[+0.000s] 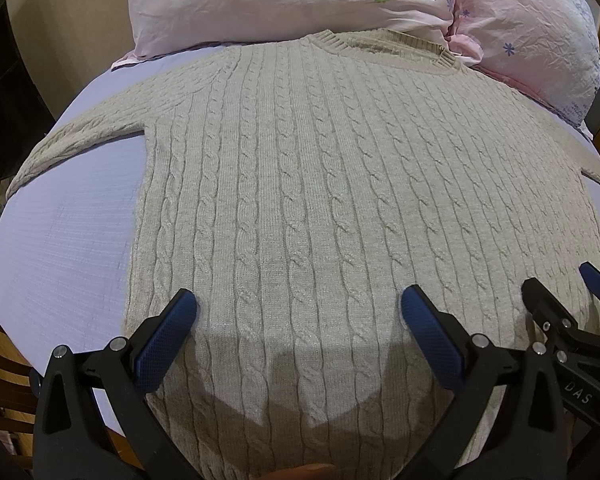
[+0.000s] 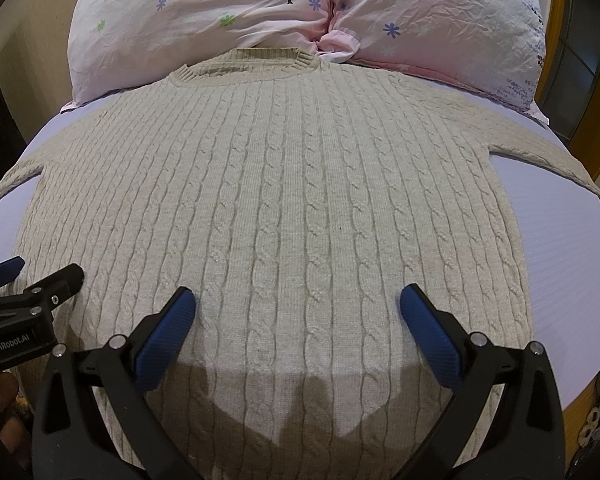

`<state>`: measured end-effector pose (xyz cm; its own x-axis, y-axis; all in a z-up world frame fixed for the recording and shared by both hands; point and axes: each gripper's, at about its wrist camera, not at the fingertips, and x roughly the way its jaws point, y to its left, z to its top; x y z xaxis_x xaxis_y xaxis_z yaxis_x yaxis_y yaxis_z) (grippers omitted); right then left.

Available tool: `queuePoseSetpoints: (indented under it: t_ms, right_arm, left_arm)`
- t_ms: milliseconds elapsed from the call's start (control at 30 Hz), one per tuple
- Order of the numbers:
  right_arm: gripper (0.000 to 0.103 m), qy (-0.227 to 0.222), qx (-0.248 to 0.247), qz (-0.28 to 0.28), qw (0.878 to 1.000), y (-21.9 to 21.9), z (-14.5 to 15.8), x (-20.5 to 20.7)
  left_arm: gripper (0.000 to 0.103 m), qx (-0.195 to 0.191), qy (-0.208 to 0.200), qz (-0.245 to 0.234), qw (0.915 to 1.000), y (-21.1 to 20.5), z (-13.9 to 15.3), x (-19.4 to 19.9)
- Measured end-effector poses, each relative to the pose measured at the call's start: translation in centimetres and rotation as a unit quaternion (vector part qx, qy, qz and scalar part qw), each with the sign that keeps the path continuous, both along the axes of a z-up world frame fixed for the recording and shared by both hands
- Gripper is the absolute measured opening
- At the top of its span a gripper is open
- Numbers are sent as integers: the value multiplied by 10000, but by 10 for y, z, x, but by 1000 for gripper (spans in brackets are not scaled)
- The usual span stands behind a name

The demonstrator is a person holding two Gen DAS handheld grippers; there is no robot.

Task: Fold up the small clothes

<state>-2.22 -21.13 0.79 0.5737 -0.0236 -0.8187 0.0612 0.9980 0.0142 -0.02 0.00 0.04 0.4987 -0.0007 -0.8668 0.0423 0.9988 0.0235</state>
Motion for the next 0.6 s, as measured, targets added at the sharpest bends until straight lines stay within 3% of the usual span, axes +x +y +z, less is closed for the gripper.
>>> queuePoseSetpoints:
  t_ms: [600]
  right_arm:
    - [101,-6,-1,8,10000,3,-2,-1]
  left_arm:
    - [102,-2,-43,4,10000,1,3,0]
